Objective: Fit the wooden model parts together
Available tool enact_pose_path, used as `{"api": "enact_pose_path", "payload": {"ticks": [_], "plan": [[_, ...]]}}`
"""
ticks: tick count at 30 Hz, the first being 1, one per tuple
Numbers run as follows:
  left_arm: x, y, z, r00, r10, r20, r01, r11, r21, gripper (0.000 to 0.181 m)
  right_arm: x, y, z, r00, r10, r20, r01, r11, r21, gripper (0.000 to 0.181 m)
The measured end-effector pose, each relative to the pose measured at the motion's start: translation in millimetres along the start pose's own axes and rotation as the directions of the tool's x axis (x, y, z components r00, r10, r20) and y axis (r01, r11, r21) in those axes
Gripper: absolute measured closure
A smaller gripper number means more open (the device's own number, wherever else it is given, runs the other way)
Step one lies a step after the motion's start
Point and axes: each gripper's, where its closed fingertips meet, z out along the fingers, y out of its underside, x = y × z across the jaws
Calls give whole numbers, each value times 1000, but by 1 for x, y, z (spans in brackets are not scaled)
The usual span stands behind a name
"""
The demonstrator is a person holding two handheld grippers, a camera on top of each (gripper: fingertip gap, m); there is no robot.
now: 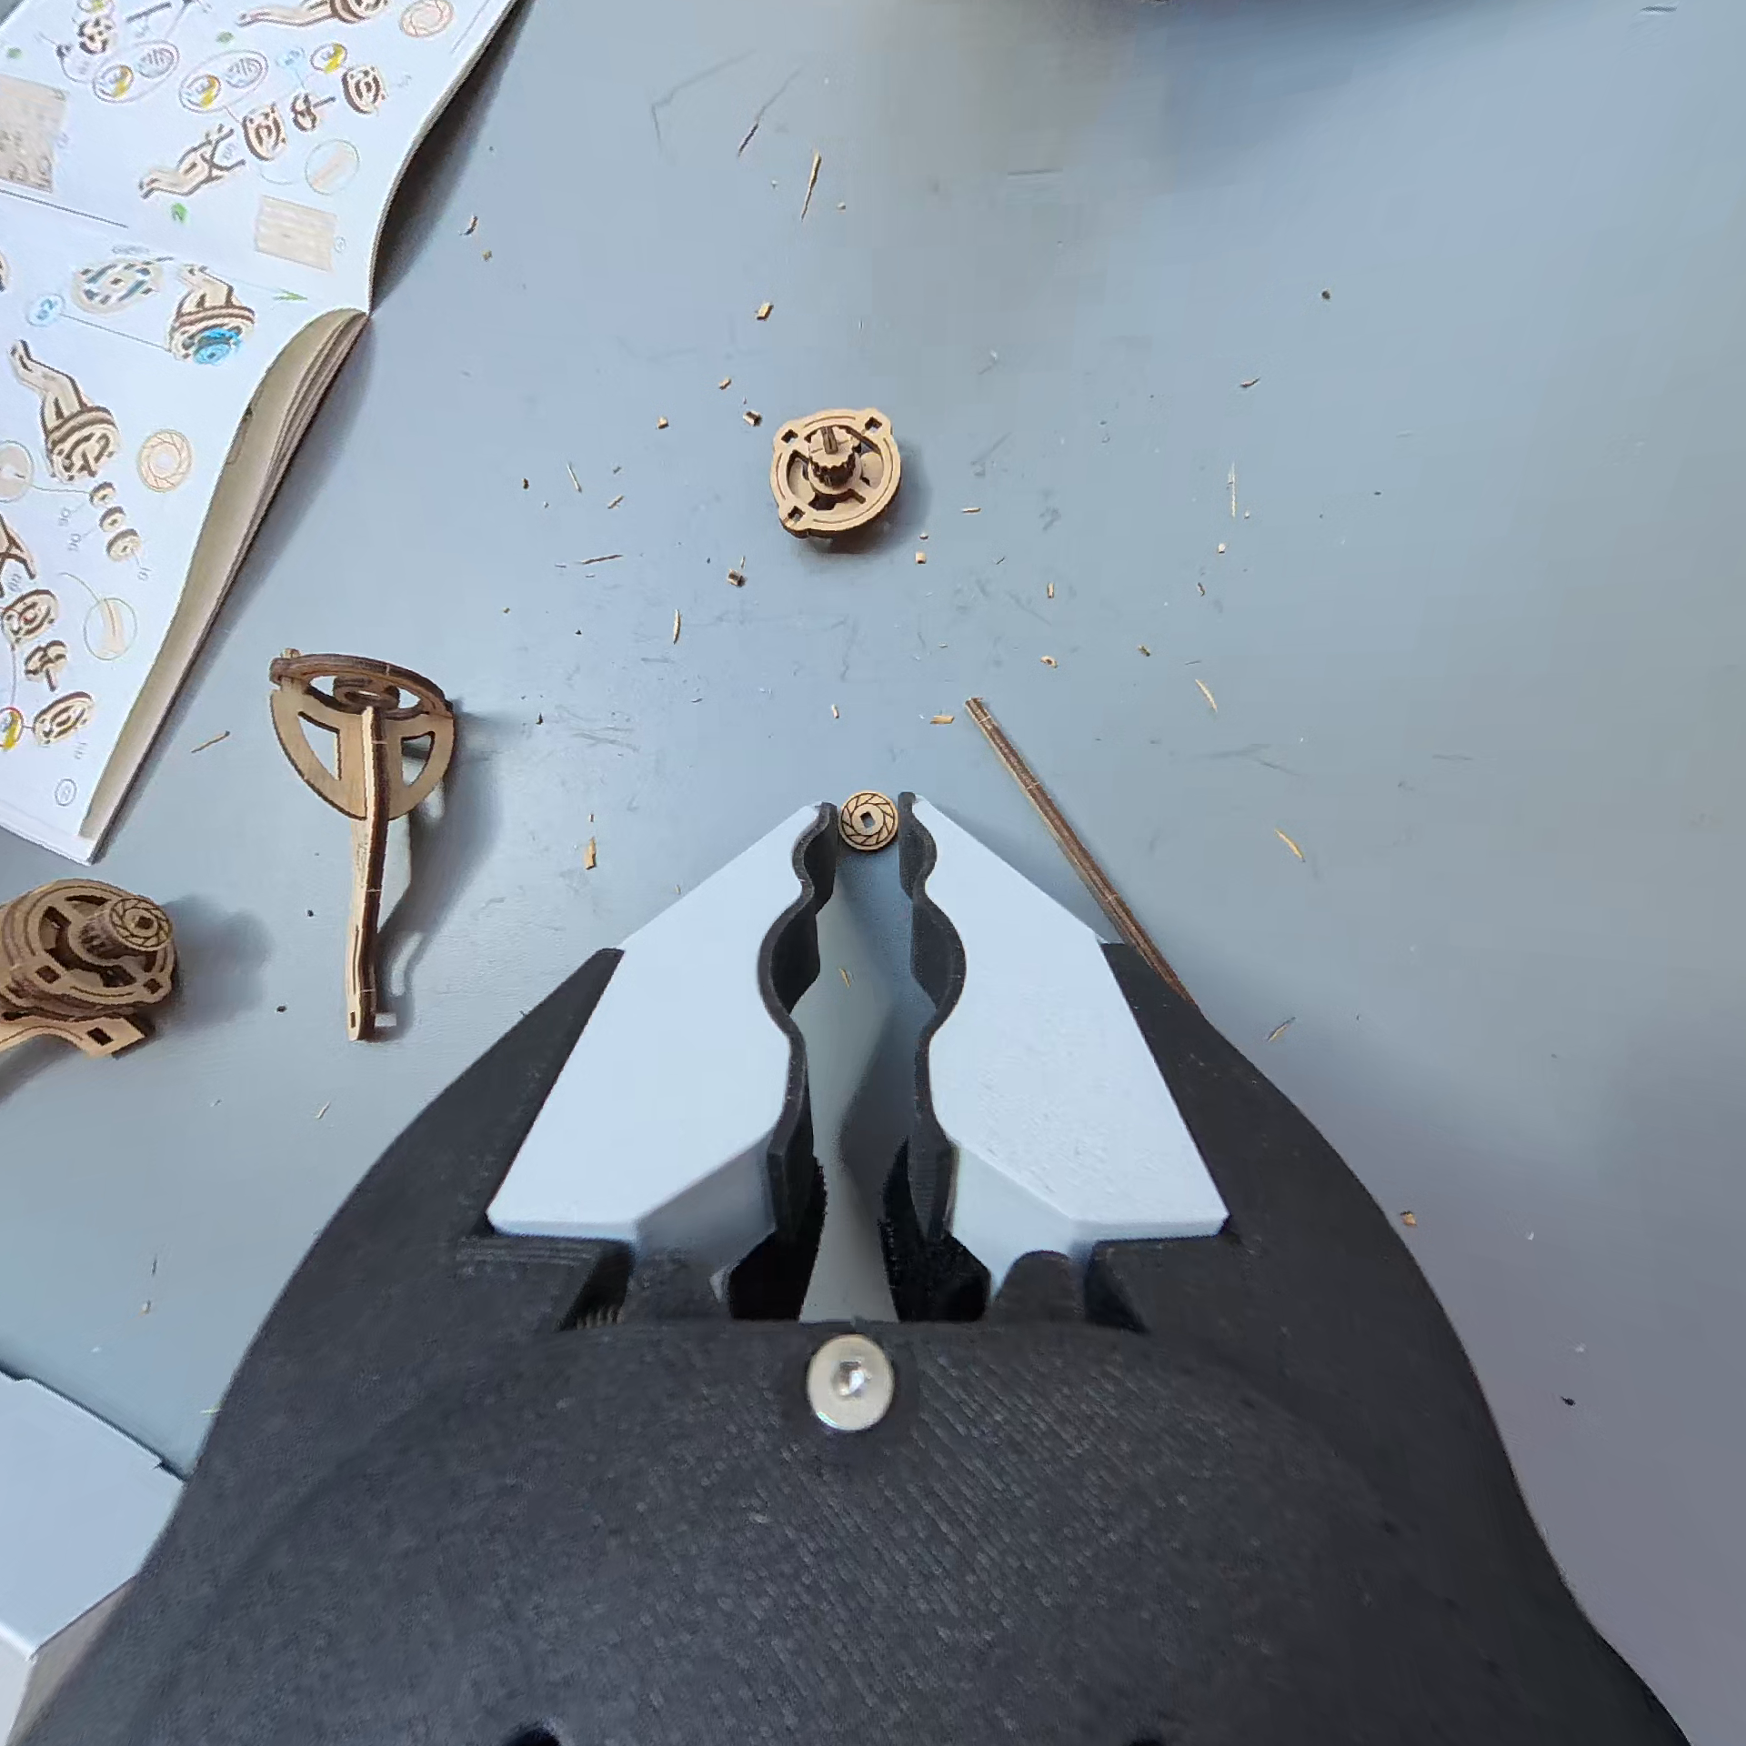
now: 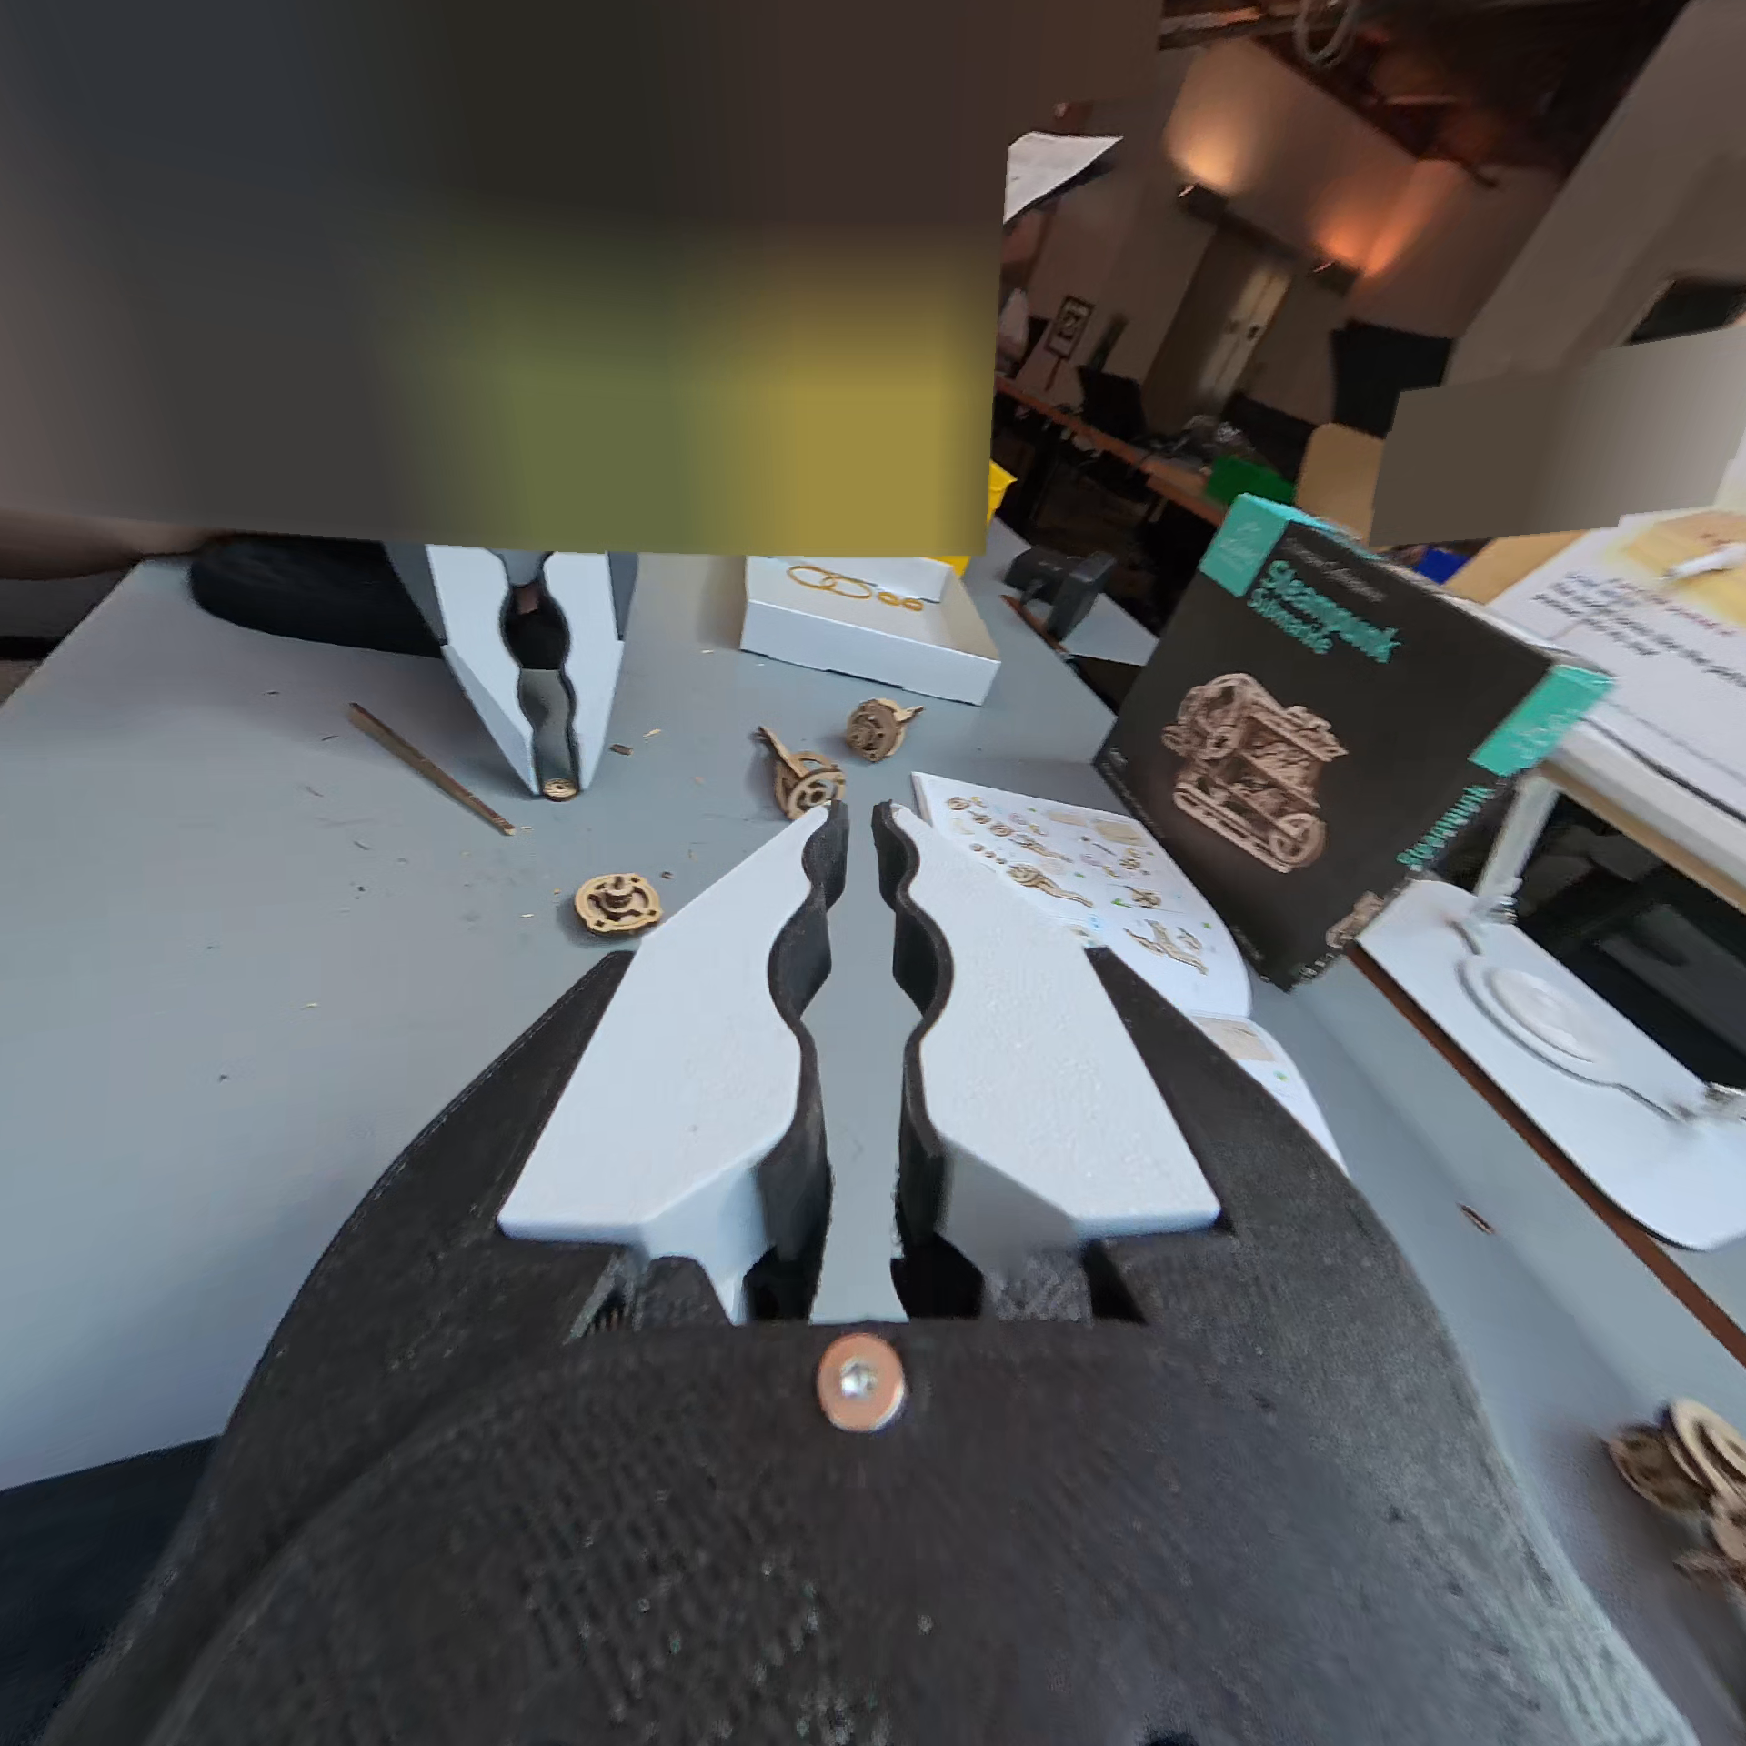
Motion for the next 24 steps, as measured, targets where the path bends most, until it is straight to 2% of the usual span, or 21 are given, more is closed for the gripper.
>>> {"api": "enact_pose_path", "payload": {"ticks": [2,5,8,14,18,24], "plan": [[0,0,0,1000,4,3,-4,1000,-1,171,19,0,-22,993,-24,-114,25,1000,9,179],[-1,0,0,1000,15,27,-15,1000,-1,171,50,3,-51,951,-118,-285,109,993,-47,180],[-3,-6,-4,998,28,56,-30,999,31,171,74,6,-69,903,-152,-402,130,988,-82,181],[2,-29,-12,1000,12,28,-15,993,119,171,83,35,-65,909,-94,-406,49,991,-121,181],[0,-44,-13,998,46,35,-49,992,112,171,88,46,-65,904,-76,-421,19,990,-138,181],[-18,-87,-24,978,196,69,-200,978,64,172,97,50,-72,883,-67,-465,3,990,-138,181]]}}
